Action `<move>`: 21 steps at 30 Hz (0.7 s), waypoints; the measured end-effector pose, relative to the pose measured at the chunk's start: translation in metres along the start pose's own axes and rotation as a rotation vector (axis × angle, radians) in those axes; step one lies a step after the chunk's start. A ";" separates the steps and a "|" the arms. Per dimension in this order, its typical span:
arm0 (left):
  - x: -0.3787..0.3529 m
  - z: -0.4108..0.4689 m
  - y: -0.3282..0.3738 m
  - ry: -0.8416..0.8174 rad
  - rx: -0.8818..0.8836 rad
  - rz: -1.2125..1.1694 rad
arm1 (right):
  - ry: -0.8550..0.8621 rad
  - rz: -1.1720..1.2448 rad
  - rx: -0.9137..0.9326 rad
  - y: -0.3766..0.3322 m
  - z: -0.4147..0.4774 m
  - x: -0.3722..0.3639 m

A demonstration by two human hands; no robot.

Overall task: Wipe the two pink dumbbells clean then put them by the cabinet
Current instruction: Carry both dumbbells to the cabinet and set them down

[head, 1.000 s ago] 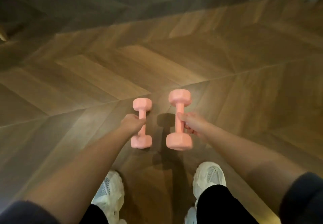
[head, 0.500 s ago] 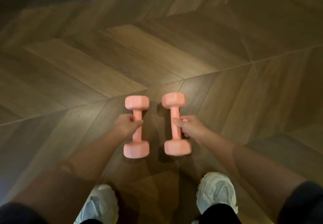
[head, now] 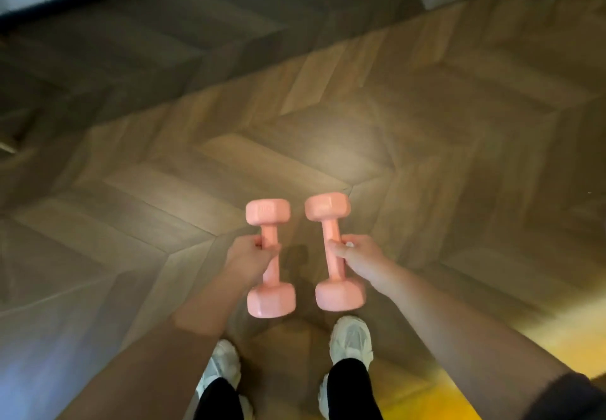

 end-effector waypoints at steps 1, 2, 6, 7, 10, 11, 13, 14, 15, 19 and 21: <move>0.003 -0.012 0.023 0.002 0.005 -0.009 | -0.014 -0.003 -0.004 -0.013 -0.017 0.015; 0.005 -0.024 0.046 0.004 0.005 -0.016 | -0.025 -0.007 -0.004 -0.026 -0.032 0.030; 0.012 -0.061 0.135 0.014 -0.043 -0.040 | 0.003 -0.018 0.028 -0.081 -0.081 0.097; 0.013 -0.067 0.155 0.022 -0.050 -0.049 | 0.012 -0.018 0.035 -0.094 -0.089 0.112; 0.016 -0.076 0.206 0.034 -0.070 -0.070 | 0.037 -0.018 0.041 -0.129 -0.108 0.151; 0.017 -0.075 0.222 0.033 -0.076 -0.075 | 0.045 -0.016 0.046 -0.140 -0.111 0.163; 0.017 -0.070 0.252 0.035 -0.085 -0.078 | 0.057 -0.016 0.051 -0.160 -0.113 0.186; 0.017 -0.066 0.266 0.041 -0.084 -0.083 | 0.059 -0.018 0.051 -0.170 -0.113 0.197; 0.016 -0.061 0.280 0.044 -0.086 -0.086 | 0.063 -0.018 0.050 -0.179 -0.111 0.208; 0.002 -0.029 0.337 0.009 -0.089 -0.039 | 0.101 -0.017 0.042 -0.207 -0.098 0.256; -0.010 -0.006 0.369 -0.011 -0.114 0.002 | 0.114 -0.023 0.049 -0.220 -0.084 0.282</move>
Point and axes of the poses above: each hand's wrist, its own z-axis towards the middle knuckle, its own x-axis out of the back of the hand, y = z × x, the point moved 6 cm from there along z, towards the middle knuckle, and after that the axes turned 10 degrees about -x, right-handed, at the moved point
